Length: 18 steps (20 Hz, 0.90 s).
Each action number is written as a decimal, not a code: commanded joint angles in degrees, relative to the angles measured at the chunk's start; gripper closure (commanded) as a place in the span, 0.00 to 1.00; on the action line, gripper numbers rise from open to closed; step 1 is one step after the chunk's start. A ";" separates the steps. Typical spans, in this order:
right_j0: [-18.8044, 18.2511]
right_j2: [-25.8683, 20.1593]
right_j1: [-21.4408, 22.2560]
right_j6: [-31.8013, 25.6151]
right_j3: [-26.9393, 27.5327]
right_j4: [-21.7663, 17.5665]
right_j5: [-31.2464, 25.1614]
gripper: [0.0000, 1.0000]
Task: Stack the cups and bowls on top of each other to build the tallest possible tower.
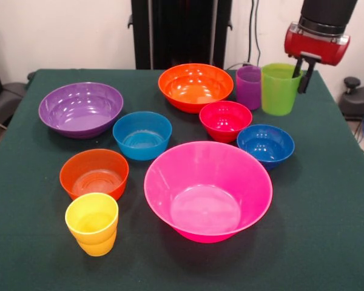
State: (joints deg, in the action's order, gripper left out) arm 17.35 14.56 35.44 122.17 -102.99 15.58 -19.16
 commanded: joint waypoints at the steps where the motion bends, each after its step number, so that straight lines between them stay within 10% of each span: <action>1: -1.83 -5.29 -2.70 -0.83 5.22 -4.68 -6.04 1.00; 18: -10.11 -8.92 -7.58 -5.91 15.67 -11.30 -11.96 1.00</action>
State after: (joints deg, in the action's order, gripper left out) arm 9.64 13.08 33.00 122.17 -93.64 9.13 -25.03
